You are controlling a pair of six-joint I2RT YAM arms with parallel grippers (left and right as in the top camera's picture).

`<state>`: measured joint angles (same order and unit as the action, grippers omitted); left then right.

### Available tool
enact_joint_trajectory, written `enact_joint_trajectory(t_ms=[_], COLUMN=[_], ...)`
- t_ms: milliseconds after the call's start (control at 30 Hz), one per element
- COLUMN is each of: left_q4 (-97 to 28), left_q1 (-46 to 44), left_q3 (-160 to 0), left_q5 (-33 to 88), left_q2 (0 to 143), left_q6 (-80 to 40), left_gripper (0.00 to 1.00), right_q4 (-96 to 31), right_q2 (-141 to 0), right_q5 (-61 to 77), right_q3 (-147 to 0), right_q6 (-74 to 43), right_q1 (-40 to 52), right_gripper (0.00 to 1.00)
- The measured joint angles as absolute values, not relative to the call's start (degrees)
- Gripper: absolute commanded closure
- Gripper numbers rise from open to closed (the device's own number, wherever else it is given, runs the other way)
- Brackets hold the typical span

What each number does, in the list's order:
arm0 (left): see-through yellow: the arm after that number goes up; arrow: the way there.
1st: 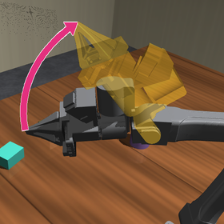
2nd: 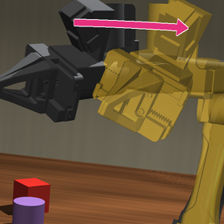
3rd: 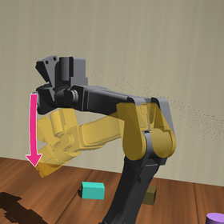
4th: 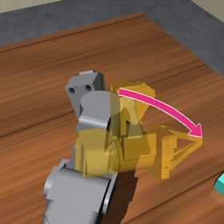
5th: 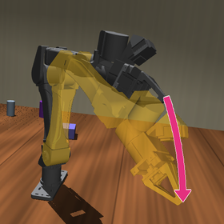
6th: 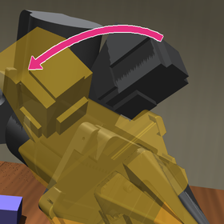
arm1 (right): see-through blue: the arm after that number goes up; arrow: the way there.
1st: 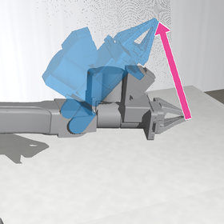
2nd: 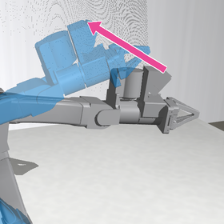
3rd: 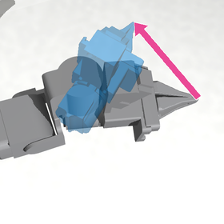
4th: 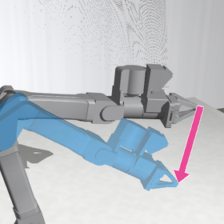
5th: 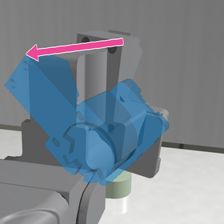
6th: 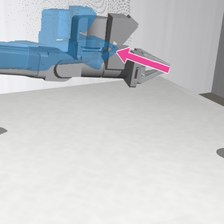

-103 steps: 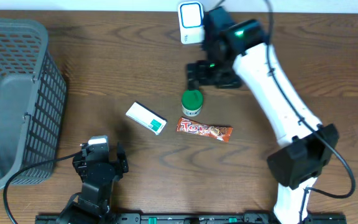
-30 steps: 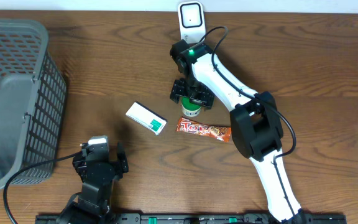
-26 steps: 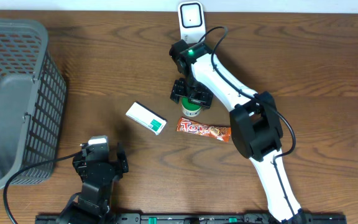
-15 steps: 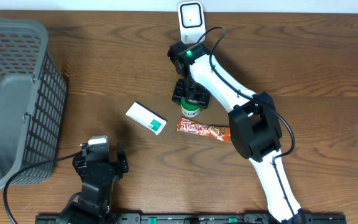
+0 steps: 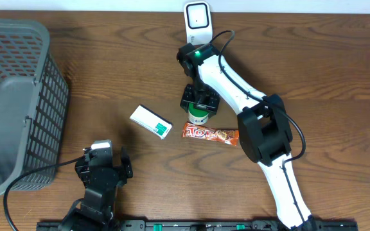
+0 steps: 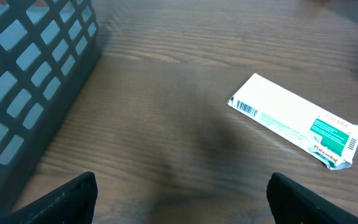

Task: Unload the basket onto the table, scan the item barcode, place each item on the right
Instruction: 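Lift the bottle with the right gripper toward the scanner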

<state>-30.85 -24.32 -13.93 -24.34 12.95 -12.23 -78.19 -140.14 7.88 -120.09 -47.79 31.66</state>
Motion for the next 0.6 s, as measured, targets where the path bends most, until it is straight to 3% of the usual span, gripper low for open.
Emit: enact_joint_trajectory(t_ms=[600], left_q4=[-30.85], left_q1=[-24.32], left_q3=[-13.93], left_q5=[-24.34], left_q2=[12.95], left_q6=[-12.23], left_gripper=[0.13], right_q4=[-71.16], right_q2=[-140.97], right_q5=[2.46], right_q3=[-121.95], right_q6=[-39.46], right_q1=[27.03], right_gripper=[0.32])
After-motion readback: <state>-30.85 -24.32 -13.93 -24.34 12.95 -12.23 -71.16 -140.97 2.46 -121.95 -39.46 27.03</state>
